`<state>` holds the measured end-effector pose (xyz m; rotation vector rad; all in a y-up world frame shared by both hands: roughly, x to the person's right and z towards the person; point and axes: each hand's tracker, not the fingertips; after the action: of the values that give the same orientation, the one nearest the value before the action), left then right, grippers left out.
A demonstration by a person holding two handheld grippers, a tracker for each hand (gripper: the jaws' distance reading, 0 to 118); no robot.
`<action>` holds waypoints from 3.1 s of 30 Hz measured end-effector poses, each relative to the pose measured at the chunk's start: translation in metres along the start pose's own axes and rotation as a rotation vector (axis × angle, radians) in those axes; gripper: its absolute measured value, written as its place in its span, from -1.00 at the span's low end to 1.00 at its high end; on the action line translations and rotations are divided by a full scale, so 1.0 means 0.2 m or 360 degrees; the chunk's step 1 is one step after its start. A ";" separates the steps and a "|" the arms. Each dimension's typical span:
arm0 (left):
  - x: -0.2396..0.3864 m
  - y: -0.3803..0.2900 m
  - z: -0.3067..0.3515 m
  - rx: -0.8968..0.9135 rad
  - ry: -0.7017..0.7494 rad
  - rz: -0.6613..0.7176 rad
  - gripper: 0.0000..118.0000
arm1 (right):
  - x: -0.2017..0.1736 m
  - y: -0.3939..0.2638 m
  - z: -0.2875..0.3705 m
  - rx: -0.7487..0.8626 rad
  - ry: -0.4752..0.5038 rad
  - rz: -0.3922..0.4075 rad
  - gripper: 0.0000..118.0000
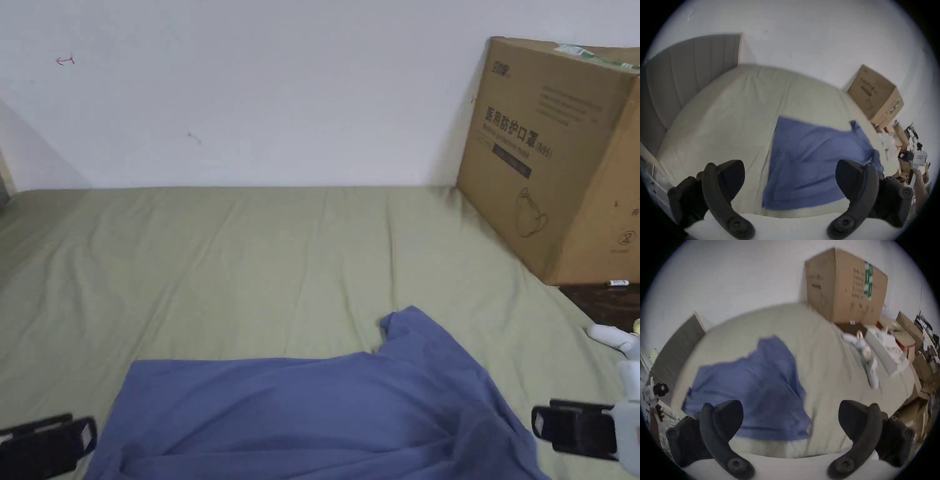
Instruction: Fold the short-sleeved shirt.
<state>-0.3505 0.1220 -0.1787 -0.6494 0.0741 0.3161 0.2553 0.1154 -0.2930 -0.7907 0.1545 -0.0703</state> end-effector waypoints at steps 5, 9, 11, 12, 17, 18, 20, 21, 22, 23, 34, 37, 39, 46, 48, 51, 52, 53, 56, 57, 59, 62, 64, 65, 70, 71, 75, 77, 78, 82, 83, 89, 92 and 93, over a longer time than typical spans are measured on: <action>0.25 0.16 0.14 0.0355 -0.0187 -0.0120 -0.45 | -0.25 0.16 0.18 0.0437 0.0339 0.0035 -0.20; 0.41 0.23 0.10 0.0454 -0.0108 -0.0303 -0.98 | -0.42 0.26 0.20 0.0605 0.0379 0.0110 -0.93; 0.43 0.27 0.05 0.0451 -0.0141 -0.0303 -0.98 | -0.47 0.29 0.18 0.0675 0.0445 0.0101 -0.93; 0.44 0.30 0.01 0.0456 -0.0132 -0.0302 -0.98 | -0.47 0.31 0.16 0.0687 0.0451 0.0095 -0.93; 0.30 0.61 -0.41 -0.0023 -0.0043 -0.0232 -0.98 | -0.52 0.42 -0.03 0.0620 0.0392 0.0157 -0.93; 0.24 0.66 -0.54 -0.0202 -0.0067 -0.0214 -0.98 | -0.52 0.43 -0.08 0.0586 0.0352 0.0179 -0.93; 0.12 0.70 -0.83 -0.0462 -0.0080 -0.0168 -0.98 | -0.51 0.46 -0.19 0.0496 0.0336 0.0172 -0.93; 0.07 0.68 -0.95 -0.0516 -0.0076 -0.0146 -0.90 | -0.50 0.46 -0.24 0.0474 0.0339 0.0150 -0.93; 0.03 0.67 -1.06 -0.0524 -0.0004 -0.0176 -0.42 | -0.49 0.46 -0.28 0.0438 0.0352 0.0123 -0.93; 0.00 0.63 -1.16 -0.0540 0.0032 -0.0211 0.18 | -0.49 0.46 -0.31 0.0411 0.0363 0.0089 -0.93; -0.15 0.32 -1.64 -0.0719 0.0189 -0.0446 0.54 | -0.35 0.40 -0.52 0.0192 0.0269 0.0077 -0.93; -0.10 0.35 -1.50 -0.0627 0.0109 -0.0441 -0.98 | -0.31 0.43 -0.58 0.0176 0.0262 0.0087 -0.93; -0.09 0.39 -1.41 -0.0580 -0.0020 -0.0457 -0.98 | -0.29 0.47 -0.67 0.0154 0.0259 0.0103 -0.93; -0.05 0.46 -1.11 -0.0413 -0.0002 -0.0420 -0.98 | -0.10 0.69 -1.29 -0.0188 0.0128 0.0014 0.56; -0.06 0.45 -1.05 -0.0381 0.0014 -0.0383 -0.98 | -0.06 0.71 -1.47 -0.0308 0.0022 0.0001 0.95; -0.09 0.43 -1.03 -0.0372 0.0052 -0.0355 -0.98 | -0.01 0.71 -1.65 -0.0506 -0.0042 -0.0040 0.95; -0.09 0.42 -1.03 -0.0378 0.0049 -0.0345 -0.98 | -0.01 0.69 -1.70 -0.0590 -0.0066 -0.0021 0.86; -0.09 0.40 -1.04 -0.0387 0.0048 -0.0350 -0.98 | -0.02 0.68 -1.74 -0.0668 -0.0073 0.0007 0.67; -0.07 0.38 -1.07 -0.0450 0.0080 -0.0419 -0.98 | -0.09 0.65 -1.70 -0.0665 -0.0139 0.0222 -0.01; -0.07 0.37 -1.07 -0.0454 0.0080 -0.0418 -0.98 | -0.11 0.66 -1.66 -0.0613 -0.0064 0.0255 -0.51; -0.08 0.38 -1.08 -0.0465 0.0069 -0.0394 -0.98 | -0.17 0.66 -1.61 -0.0620 0.0026 0.0371 -0.97; -0.09 0.38 -1.06 -0.0436 0.0061 -0.0318 -0.98 | -0.21 0.65 -1.48 -0.0535 0.0108 0.0361 -0.97; -0.09 0.41 -1.03 -0.0351 0.0049 -0.0259 -0.98 | -0.17 0.68 -1.36 -0.0359 0.0112 0.0202 -0.97; -0.09 0.42 -1.01 -0.0317 0.0040 -0.0241 -0.98 | -0.14 0.71 -1.29 -0.0233 0.0123 0.0106 -0.97; -0.05 0.51 -0.95 -0.0173 0.0033 -0.0253 -0.98 | -0.05 0.86 -1.02 0.0096 0.0033 -0.0017 -0.97; -0.05 0.54 -0.96 -0.0137 0.0028 -0.0264 -0.98 | -0.04 0.89 -1.00 0.0117 0.0048 -0.0034 -0.97; -0.03 0.63 -0.95 -0.0071 -0.0032 -0.0242 -0.98 | -0.06 0.94 -0.90 0.0162 0.0020 -0.0071 -0.97; -0.02 0.64 -0.94 -0.0063 -0.0041 -0.0239 -0.98 | -0.07 0.93 -0.85 0.0177 0.0047 -0.0108 -0.97; -0.02 0.63 -0.92 -0.0067 -0.0057 -0.0238 -0.98 | -0.07 0.90 -0.84 0.0173 0.0058 -0.0117 -0.97; -0.03 0.51 -0.84 -0.0146 -0.0069 -0.0298 -0.98 | -0.06 0.72 -0.76 0.0064 0.0024 0.0010 -0.97; -0.05 0.46 -0.82 -0.0190 -0.0084 -0.0285 -0.98 | -0.04 0.64 -0.73 0.0034 0.0022 0.0020 -0.97; -0.13 0.08 -0.60 -0.0440 -0.0147 -0.0223 -0.98 | 0.08 0.16 -0.58 -0.0323 0.0015 0.0142 -0.97; -0.14 -0.07 -0.54 -0.0507 -0.0145 -0.0237 -0.96 | 0.10 -0.01 -0.56 -0.0443 0.0016 0.0165 -0.97; -0.15 -0.10 -0.54 -0.0535 -0.0143 -0.0226 -0.88 | 0.12 -0.04 -0.57 -0.0454 0.0030 0.0127 -0.95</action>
<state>-0.3690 0.0334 -0.2469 -0.9674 -0.1135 0.2213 0.2594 0.0269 -0.3689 -1.0678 0.2165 0.0205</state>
